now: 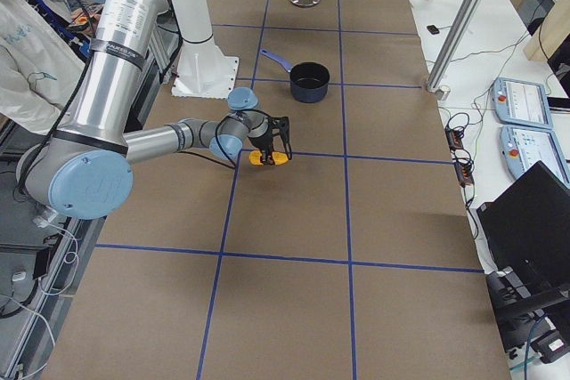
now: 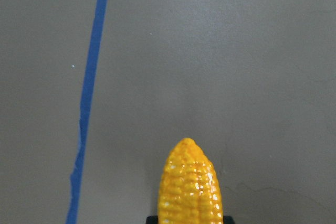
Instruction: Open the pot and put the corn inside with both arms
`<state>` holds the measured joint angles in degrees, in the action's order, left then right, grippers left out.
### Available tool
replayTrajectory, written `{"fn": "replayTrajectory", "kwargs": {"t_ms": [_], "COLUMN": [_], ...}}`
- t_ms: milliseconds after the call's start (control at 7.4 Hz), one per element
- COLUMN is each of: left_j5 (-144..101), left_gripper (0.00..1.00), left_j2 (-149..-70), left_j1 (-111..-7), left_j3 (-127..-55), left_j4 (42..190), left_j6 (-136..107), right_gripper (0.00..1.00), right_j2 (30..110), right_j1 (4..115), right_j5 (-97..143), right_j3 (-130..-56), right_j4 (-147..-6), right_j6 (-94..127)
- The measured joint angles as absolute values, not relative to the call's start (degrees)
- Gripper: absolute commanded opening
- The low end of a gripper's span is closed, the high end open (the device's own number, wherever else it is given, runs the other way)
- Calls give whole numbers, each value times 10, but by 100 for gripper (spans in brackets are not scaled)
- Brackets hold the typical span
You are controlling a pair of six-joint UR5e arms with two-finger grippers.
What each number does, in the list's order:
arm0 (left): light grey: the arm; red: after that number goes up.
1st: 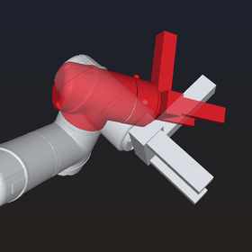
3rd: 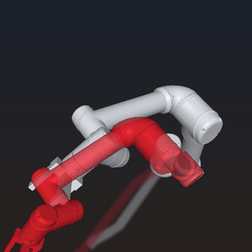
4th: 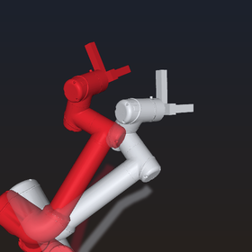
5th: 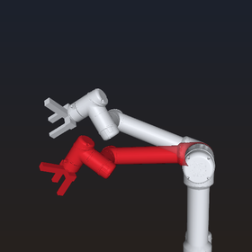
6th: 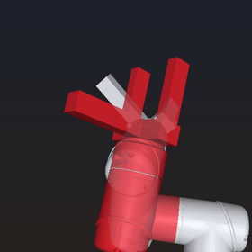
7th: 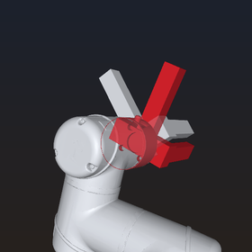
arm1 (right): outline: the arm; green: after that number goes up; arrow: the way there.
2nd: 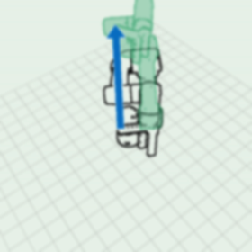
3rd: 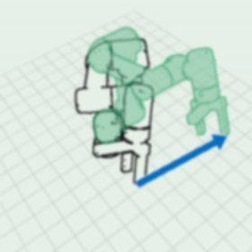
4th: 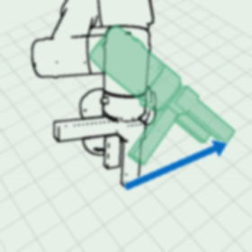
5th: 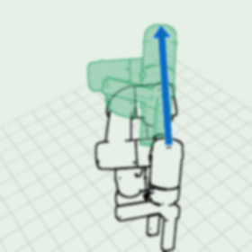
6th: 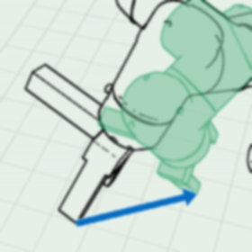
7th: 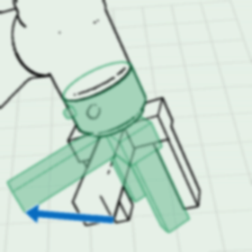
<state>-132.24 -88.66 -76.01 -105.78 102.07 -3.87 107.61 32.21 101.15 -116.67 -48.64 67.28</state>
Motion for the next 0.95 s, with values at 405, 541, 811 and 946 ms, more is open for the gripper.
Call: {"fn": "replayTrajectory", "kwargs": {"t_ms": [405, 541, 811, 946], "left_j5": [-1326, -1326, -1327, -1327], "left_gripper": [98, 98, 98, 98], "left_j2": [-886, -886, -887, -887], "left_j1": [-760, -759, -759, -759], "left_j3": [-1056, -1056, -1054, -1053], "left_j4": [1019, 1019, 1019, 1019], "left_j6": [-39, -40, -40, -40], "right_gripper": [0, 0, 0, 0], "right_j2": [820, 722, 569, 520], "right_j1": [378, 374, 345, 327], "right_j5": [1052, 1051, 1036, 1018], "right_j3": [-1170, -1164, -1111, -1074], "right_j4": [-768, -878, -983, -993], "right_j6": [677, 688, 750, 774]}}
